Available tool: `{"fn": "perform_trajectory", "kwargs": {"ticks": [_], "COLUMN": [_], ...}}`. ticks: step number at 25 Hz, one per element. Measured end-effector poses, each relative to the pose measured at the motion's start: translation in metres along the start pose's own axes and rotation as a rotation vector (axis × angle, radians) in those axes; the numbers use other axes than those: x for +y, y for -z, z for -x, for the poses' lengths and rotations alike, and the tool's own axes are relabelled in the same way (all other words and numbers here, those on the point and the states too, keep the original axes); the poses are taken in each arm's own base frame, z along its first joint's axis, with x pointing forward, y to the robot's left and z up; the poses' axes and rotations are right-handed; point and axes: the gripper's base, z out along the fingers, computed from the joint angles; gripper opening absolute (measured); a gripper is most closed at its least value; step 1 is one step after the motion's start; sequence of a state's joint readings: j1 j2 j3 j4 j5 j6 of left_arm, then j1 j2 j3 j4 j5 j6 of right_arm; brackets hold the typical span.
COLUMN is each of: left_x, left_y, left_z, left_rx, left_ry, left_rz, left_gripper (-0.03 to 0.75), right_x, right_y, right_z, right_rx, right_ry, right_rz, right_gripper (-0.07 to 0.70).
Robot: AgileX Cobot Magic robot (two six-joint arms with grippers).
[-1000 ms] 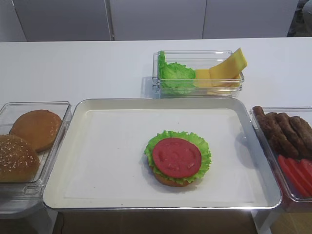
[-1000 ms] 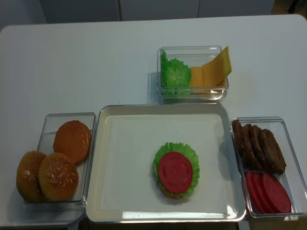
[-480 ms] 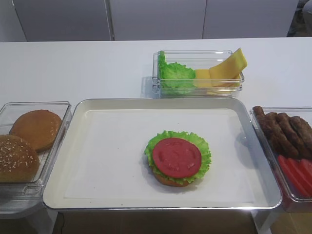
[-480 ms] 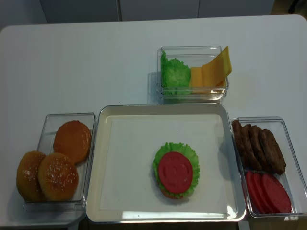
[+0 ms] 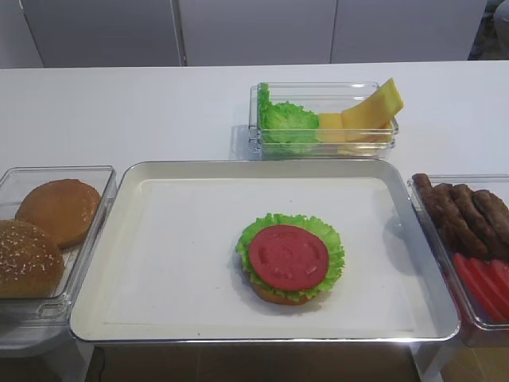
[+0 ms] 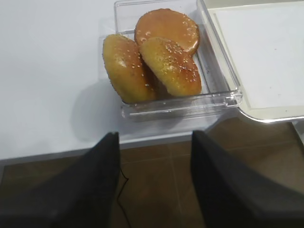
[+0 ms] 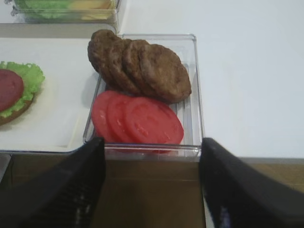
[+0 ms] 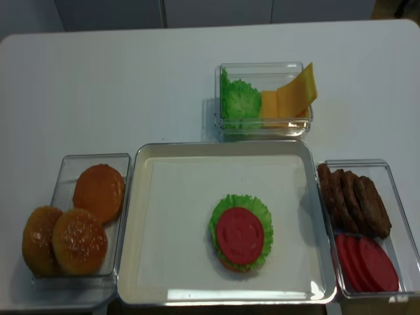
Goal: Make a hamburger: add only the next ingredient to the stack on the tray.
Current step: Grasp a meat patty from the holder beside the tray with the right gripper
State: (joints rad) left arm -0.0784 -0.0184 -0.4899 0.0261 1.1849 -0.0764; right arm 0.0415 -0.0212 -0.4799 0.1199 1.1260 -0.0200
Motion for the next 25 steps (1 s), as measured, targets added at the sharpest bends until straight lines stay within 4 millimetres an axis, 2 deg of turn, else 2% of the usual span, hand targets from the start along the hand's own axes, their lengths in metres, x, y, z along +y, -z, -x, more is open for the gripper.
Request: {"fn": "perform_trajectory", "kwargs": {"ticks": [3,7,13,19,25], "left_x": [0.000,0.000,0.000,0.000,0.000], "left_y": [0.000,0.000,0.000,0.000,0.000], "left_z": [0.000,0.000,0.000,0.000,0.000], "left_rx": [0.000,0.000,0.000,0.000,0.000], "left_ry": [0.000,0.000,0.000,0.000,0.000], "left_rz": [0.000,0.000,0.000,0.000,0.000], "left_gripper": [0.359,0.359,0.359,0.359,0.359], "right_x": [0.003,0.004,0.005,0.005,0.005], "right_y": [0.005,-0.001,-0.031,-0.066,-0.103], "right_z": [0.012,0.037,0.082,0.132,0.166], "right_rx": [-0.075,-0.040,0.096,0.151,0.242], "right_ry": [-0.011,-0.084,-0.201,-0.205,-0.202], "right_rz": [0.024,0.035,0.057,0.065,0.093], "right_gripper": [0.513,0.513,0.512,0.505,0.488]}}
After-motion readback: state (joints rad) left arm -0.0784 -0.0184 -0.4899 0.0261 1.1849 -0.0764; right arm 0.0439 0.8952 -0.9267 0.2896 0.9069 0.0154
